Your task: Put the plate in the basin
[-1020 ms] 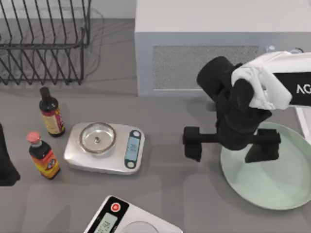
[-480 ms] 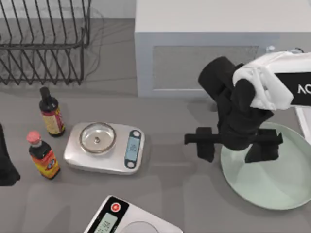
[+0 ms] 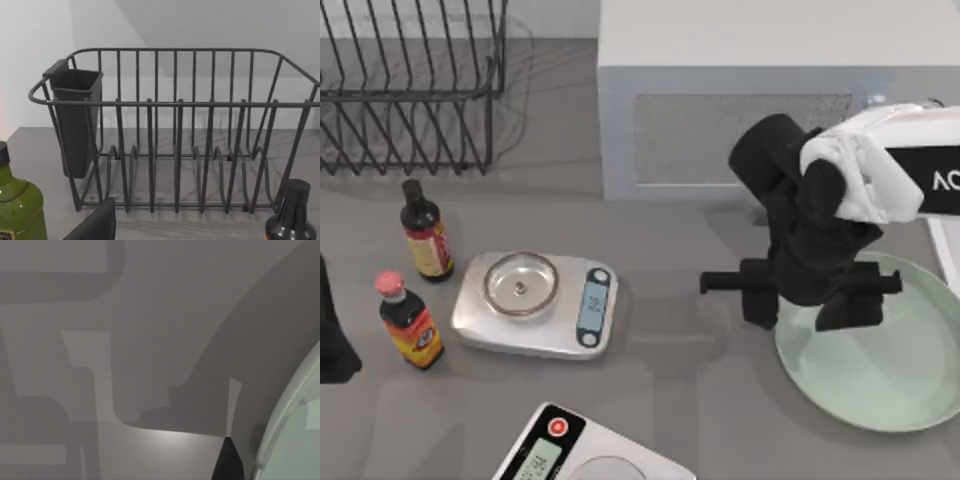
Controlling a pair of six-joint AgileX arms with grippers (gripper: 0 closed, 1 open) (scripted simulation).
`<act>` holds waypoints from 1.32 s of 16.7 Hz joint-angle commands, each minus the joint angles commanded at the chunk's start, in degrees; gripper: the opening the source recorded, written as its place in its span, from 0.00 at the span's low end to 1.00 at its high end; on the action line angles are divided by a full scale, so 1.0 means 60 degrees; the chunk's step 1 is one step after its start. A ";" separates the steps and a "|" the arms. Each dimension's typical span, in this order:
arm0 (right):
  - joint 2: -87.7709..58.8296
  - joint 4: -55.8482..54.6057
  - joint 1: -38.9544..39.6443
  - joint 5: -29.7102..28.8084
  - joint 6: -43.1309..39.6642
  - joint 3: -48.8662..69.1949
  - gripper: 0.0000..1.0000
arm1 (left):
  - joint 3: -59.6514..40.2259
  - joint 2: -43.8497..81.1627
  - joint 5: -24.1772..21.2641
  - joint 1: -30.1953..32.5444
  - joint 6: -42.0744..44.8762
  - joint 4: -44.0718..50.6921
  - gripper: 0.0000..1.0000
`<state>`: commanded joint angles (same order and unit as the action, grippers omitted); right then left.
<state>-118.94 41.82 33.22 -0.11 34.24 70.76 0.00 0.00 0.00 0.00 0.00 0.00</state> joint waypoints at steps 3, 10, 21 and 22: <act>0.0000 0.0000 0.0000 0.0000 0.0000 0.0000 0.00 | 0.0000 0.0000 0.0000 0.0000 0.0000 0.0000 1.00; 0.0809 0.0675 0.0296 -0.0223 0.0184 0.0743 0.00 | 0.0000 0.0000 0.0000 0.0000 0.0000 0.0000 1.00; 0.0552 0.8407 0.0655 -0.0249 0.0372 0.8707 0.00 | 0.0000 0.0000 0.0000 0.0000 0.0000 0.0000 1.00; 0.0568 0.8927 0.0440 -0.0229 0.0240 0.9227 0.00 | 0.0000 0.0000 0.0000 0.0000 0.0000 0.0000 1.00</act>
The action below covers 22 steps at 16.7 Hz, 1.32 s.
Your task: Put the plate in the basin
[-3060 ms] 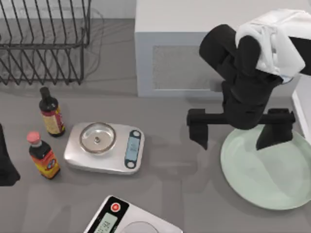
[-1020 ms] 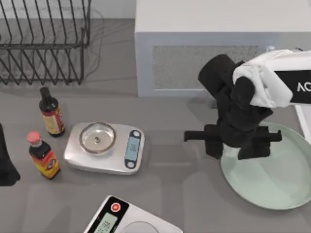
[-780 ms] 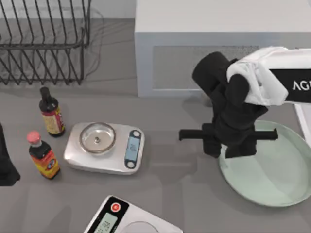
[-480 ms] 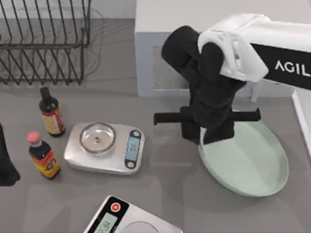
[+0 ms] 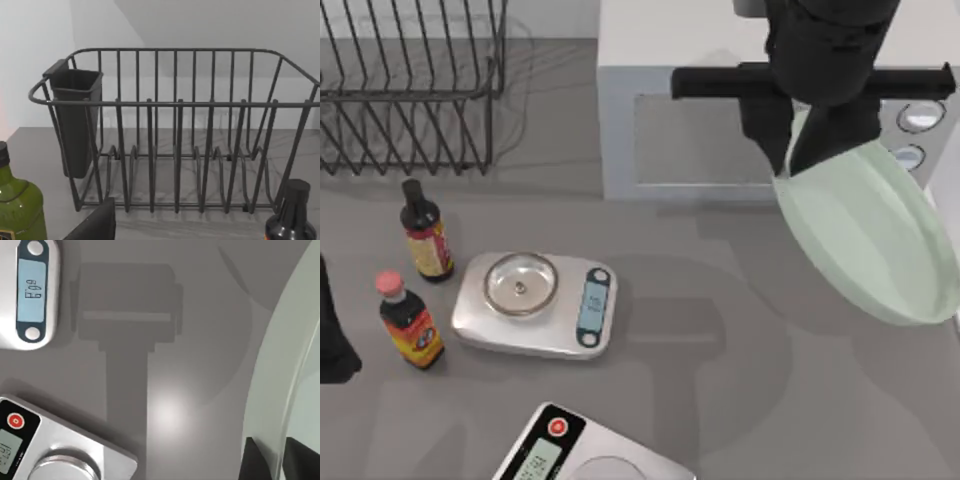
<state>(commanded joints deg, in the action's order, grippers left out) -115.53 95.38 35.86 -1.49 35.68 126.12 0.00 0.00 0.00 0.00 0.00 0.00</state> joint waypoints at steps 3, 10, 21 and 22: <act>0.0082 0.0954 -0.0577 0.0051 -0.0353 0.0949 0.00 | 0.0000 0.0000 0.0000 0.0000 0.0000 0.0000 1.00; 0.0186 0.1095 -0.0717 0.0052 -0.0496 0.1184 0.00 | 0.0000 0.0000 0.0000 0.0000 0.0000 0.0000 1.00; -0.2903 0.0398 -0.4866 -0.0015 -0.4475 0.6056 0.00 | 0.0000 0.0000 0.0000 0.0000 0.0000 0.0000 1.00; -0.3511 0.0424 -0.5251 0.0002 -0.4854 0.6393 0.00 | 0.0000 0.0000 0.0000 0.0000 0.0000 0.0000 1.00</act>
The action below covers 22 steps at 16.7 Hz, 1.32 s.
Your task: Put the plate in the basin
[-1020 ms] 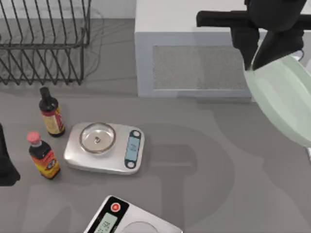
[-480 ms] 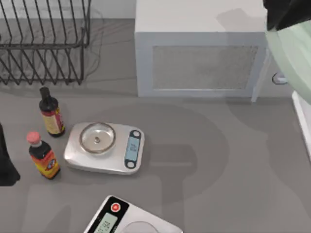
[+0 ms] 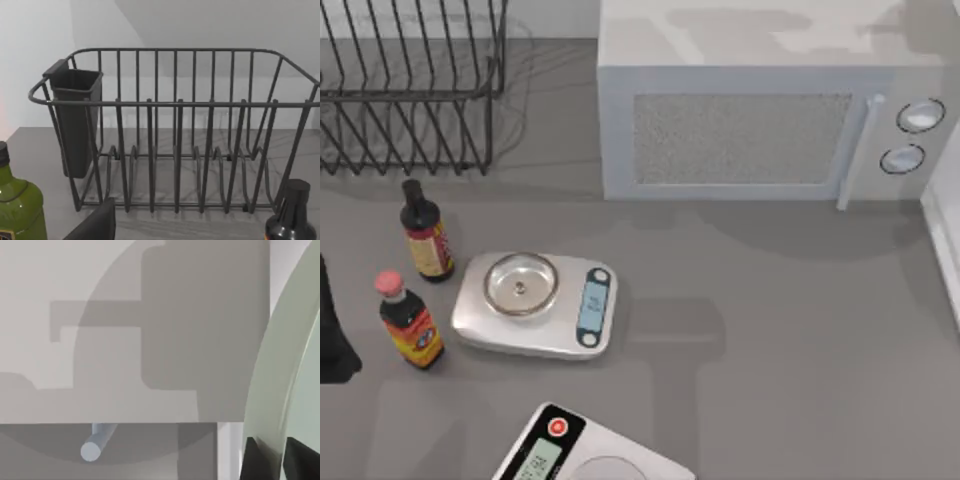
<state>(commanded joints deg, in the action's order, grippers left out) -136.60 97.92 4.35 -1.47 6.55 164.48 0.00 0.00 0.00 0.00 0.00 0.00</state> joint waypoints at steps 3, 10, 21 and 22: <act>-0.1739 0.0168 -0.0895 0.0077 -0.0942 0.0500 0.00 | 0.0000 0.0000 0.0000 0.0000 0.0000 0.0000 1.00; -0.3108 0.0465 -0.1509 0.0160 -0.1646 0.0279 0.00 | 0.0000 0.0000 0.0000 0.0000 0.0000 0.0000 1.00; -0.3108 0.0465 -0.1509 0.0160 -0.1646 0.0279 0.68 | 0.0000 0.0000 0.0000 0.0000 0.0000 0.0000 1.00; -0.3108 0.0465 -0.1509 0.0160 -0.1646 0.0279 0.75 | 0.0000 0.0000 0.0000 0.0000 0.0000 0.0000 1.00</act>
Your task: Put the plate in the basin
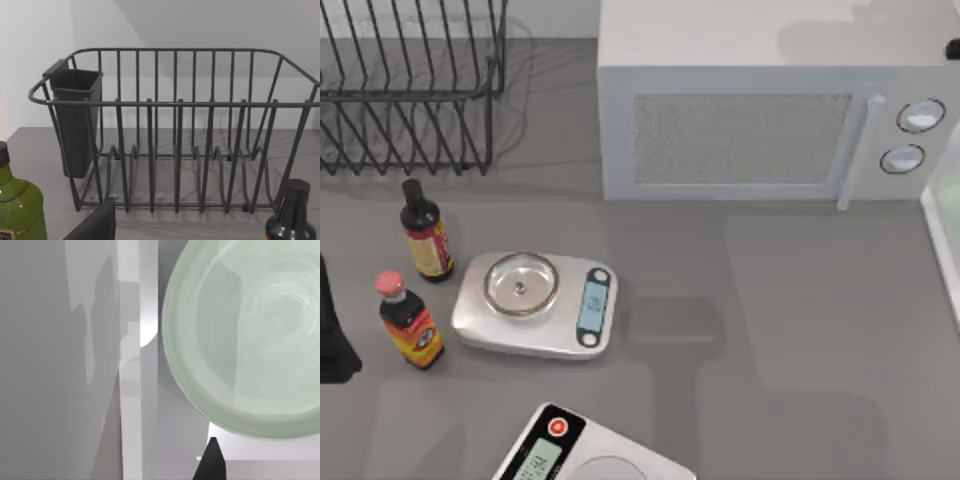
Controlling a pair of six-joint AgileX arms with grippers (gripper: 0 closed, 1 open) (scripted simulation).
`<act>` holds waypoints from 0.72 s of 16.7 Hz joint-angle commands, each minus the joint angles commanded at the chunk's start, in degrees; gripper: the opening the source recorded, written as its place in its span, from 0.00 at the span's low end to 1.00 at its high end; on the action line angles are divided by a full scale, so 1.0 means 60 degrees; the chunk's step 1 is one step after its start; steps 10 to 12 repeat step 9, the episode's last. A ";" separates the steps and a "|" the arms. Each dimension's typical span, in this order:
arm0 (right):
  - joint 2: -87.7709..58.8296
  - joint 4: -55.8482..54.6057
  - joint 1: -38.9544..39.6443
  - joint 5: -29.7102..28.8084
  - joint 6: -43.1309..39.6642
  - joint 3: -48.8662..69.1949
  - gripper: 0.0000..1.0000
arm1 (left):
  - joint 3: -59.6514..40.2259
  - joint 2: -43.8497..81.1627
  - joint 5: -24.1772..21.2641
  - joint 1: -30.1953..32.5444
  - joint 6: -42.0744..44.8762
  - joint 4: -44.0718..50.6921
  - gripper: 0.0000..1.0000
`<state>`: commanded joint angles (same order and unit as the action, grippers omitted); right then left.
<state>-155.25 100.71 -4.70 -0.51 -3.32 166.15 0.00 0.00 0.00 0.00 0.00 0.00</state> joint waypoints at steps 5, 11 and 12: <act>0.0000 0.0000 0.0000 0.0000 0.0000 0.0000 1.00 | 0.0000 0.0000 0.0000 0.0000 0.0000 0.0000 1.00; 0.0000 0.0000 0.0000 0.0000 0.0000 0.0000 1.00 | 0.0000 0.0000 0.0000 0.0000 0.0000 0.0000 1.00; 0.0000 0.0000 0.0000 0.0000 0.0000 0.0000 1.00 | 0.0000 0.0000 0.0000 0.0000 0.0000 0.0000 1.00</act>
